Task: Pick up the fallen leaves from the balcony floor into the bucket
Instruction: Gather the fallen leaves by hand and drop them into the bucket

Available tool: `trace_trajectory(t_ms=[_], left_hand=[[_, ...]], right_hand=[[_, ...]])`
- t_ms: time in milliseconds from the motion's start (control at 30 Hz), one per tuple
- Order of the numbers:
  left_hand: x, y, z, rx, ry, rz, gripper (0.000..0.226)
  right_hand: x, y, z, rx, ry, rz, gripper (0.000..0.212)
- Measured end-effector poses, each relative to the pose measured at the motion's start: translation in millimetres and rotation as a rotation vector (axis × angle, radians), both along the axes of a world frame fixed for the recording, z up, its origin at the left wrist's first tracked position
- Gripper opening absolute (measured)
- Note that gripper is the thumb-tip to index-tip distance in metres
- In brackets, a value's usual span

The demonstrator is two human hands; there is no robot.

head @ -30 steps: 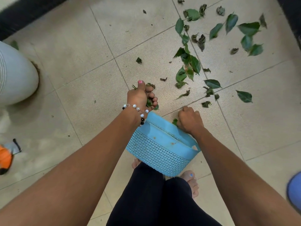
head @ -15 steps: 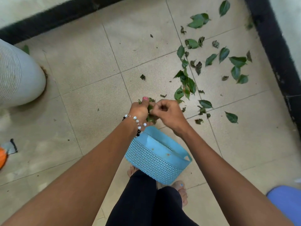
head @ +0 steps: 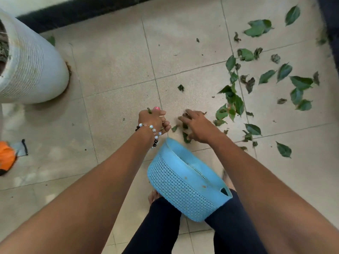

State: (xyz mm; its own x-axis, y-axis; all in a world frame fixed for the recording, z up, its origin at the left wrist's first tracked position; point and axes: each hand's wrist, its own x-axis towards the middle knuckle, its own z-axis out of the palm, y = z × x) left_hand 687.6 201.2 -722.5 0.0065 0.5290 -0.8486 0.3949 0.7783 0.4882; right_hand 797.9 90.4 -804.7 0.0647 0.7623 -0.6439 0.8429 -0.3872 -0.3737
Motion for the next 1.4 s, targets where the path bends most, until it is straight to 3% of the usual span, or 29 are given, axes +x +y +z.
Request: trace_trajectory(t_ms=[133, 333, 533, 633, 700, 767, 800, 867, 933, 1000, 1100, 1133, 1200, 1267, 1333, 1400], left_hand=[[-3.7, 2.0, -15.5, 0.007, 0.000, 0.070, 0.039], [-12.7, 2.2, -27.9, 0.034, 0.009, 0.117, 0.036], [-9.5, -3.4, -21.8, -0.018, -0.017, 0.159, 0.035], [-2.1, -6.2, -14.1, -0.068, -0.048, 0.168, 0.030], [6.2, -10.2, -6.8, -0.103, -0.063, 0.156, 0.025], [14.2, -15.7, -2.7, -0.127, -0.064, 0.132, 0.027], [17.6, -19.0, -0.8, -0.154, -0.068, 0.117, 0.030], [28.6, -25.6, 5.0, -0.232, -0.086, 0.124, 0.029], [42.0, -31.9, 12.8, -0.291, -0.075, 0.205, 0.030], [50.8, -35.2, 17.2, -0.267, 0.001, 0.242, 0.039], [51.1, -27.9, 16.6, -0.172, 0.081, 0.275, 0.037], [48.5, -23.9, 15.1, -0.173, 0.069, 0.306, 0.034], [43.8, -12.7, 13.4, -0.196, -0.003, 0.434, 0.030], [36.8, -2.3, 4.7, -0.188, -0.005, 0.438, 0.037], [29.2, 6.4, -0.6, -0.179, -0.006, 0.381, 0.036], [20.6, 12.4, -5.9, -0.165, -0.012, 0.344, 0.034]], right_hand=[[-20.1, -18.9, -26.5, 0.054, -0.165, 0.249, 0.068], [-23.1, -27.5, -36.4, 0.206, -0.197, 0.376, 0.061], [-15.9, -16.9, -37.0, 0.527, -0.280, 0.501, 0.007], [-3.4, -17.2, -34.9, 0.417, -0.128, 0.189, 0.016], [4.6, -13.6, -22.2, 0.387, 0.078, -0.319, 0.018], [11.0, -5.3, 7.1, 0.407, 0.402, -0.914, 0.014], [11.8, -1.5, 23.6, 0.426, 0.548, -1.109, 0.015], [6.2, 1.7, 50.6, 0.452, 0.667, -1.225, 0.016], [-3.7, 2.3, 75.9, 0.497, 0.592, -1.052, 0.016], [-10.2, 0.0, 86.2, 0.492, 0.535, -0.696, 0.027], [6.6, 7.3, 86.2, 0.264, 0.507, -0.308, 0.043], [14.9, 13.3, 84.6, 0.226, 0.564, -0.289, 0.039], [28.4, 30.7, 81.3, 0.267, 0.677, -0.446, 0.032], [40.0, 54.2, 58.5, 0.358, 0.474, -0.507, 0.030], [49.9, 74.5, 27.4, 0.293, 0.118, -0.267, 0.043], [52.7, 84.5, 2.7, 0.127, -0.050, 0.030, 0.056]])
